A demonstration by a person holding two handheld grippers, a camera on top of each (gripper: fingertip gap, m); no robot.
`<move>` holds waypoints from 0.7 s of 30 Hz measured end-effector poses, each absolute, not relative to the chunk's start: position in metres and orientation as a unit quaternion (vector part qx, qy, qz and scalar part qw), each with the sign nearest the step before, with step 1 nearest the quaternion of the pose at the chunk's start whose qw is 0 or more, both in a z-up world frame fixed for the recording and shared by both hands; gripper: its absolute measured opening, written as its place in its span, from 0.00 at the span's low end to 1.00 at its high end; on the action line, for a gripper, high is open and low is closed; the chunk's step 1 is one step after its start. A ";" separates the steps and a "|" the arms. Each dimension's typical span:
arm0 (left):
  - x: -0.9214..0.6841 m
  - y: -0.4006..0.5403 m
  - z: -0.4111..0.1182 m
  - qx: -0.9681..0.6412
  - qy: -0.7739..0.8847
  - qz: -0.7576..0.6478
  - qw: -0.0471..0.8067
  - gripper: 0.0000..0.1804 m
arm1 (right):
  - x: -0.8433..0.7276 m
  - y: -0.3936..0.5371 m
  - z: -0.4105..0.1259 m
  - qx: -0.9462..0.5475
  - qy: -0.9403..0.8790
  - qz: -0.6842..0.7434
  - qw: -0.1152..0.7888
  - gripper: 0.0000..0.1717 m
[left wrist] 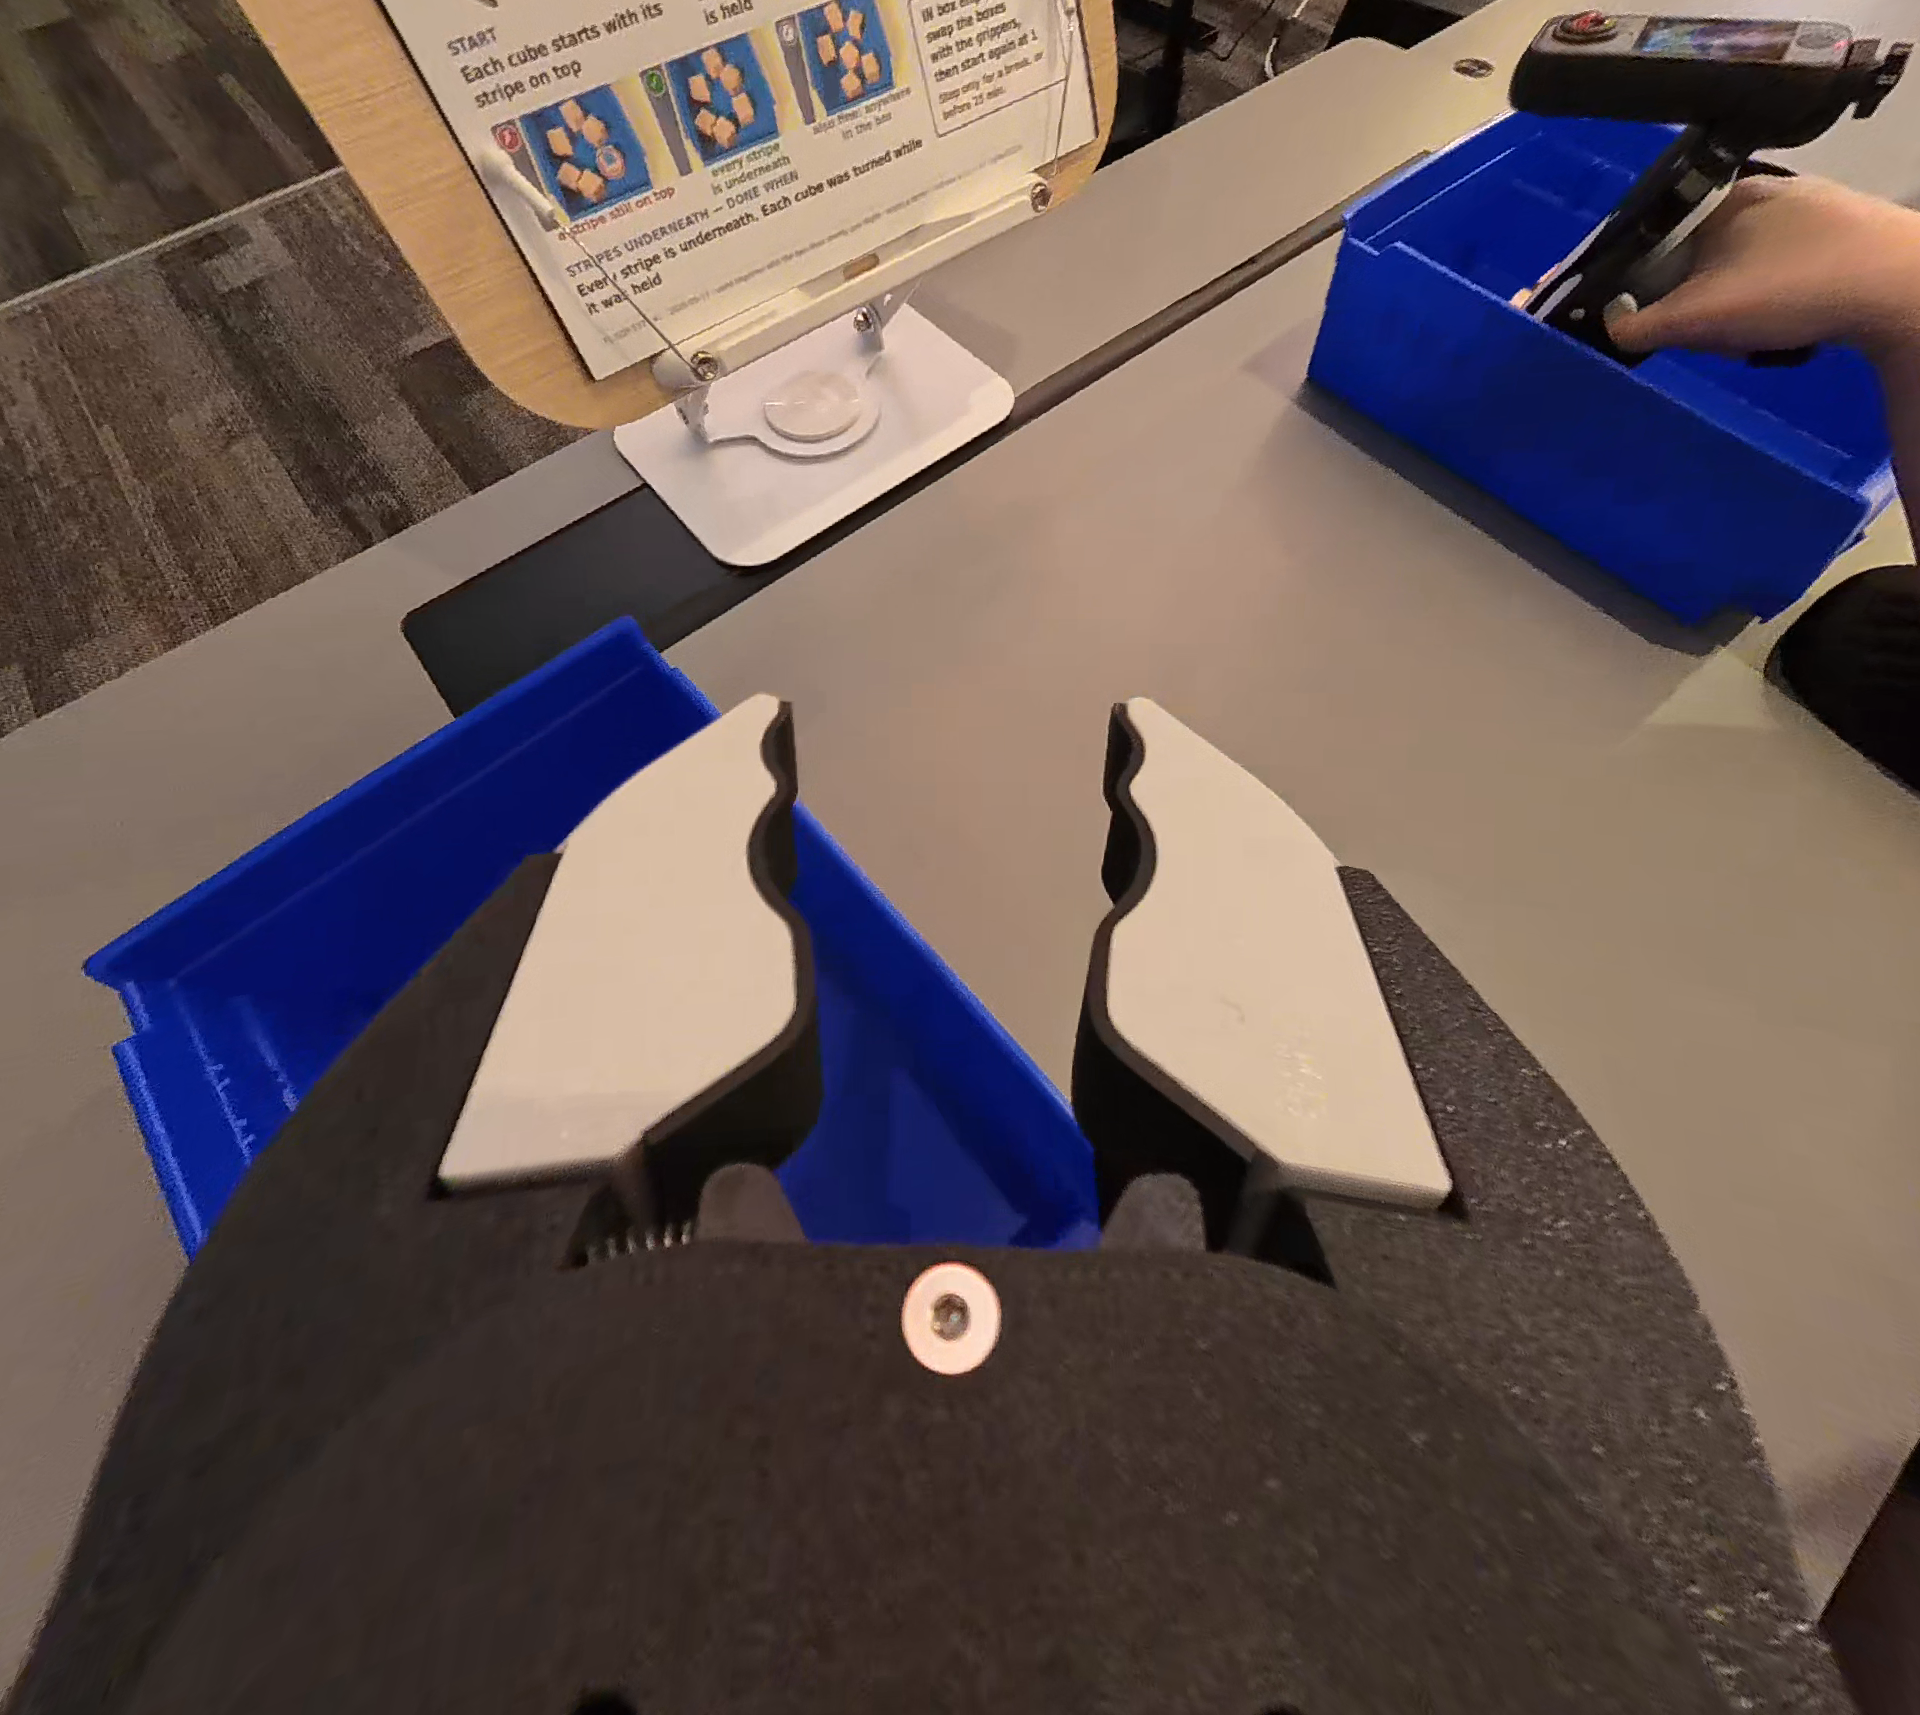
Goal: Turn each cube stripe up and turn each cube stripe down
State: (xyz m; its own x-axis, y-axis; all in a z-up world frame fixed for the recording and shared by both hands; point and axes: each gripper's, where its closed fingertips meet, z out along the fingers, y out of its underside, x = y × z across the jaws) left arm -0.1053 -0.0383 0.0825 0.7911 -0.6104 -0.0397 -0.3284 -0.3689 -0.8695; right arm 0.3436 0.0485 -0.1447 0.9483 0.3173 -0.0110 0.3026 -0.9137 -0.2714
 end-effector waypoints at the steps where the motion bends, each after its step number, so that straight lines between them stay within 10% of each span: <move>1: -0.107 -0.038 0.082 -0.815 0.287 -0.145 0.482 0.32 | 0.342 0.049 -0.144 -0.977 -0.159 0.028 0.137 0.27; 21: -0.183 0.037 -0.065 -0.884 0.336 -0.005 0.326 0.38 | 0.331 0.046 -0.028 -0.922 -0.190 0.061 0.333 0.30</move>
State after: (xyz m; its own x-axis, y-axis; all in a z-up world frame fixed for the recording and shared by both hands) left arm -0.1832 0.0367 -0.0655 0.7747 -0.5961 -0.2108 -0.5900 -0.5618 -0.5799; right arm 0.3307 0.0462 -0.0283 0.9203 0.3909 0.0132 0.3092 -0.7065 -0.6366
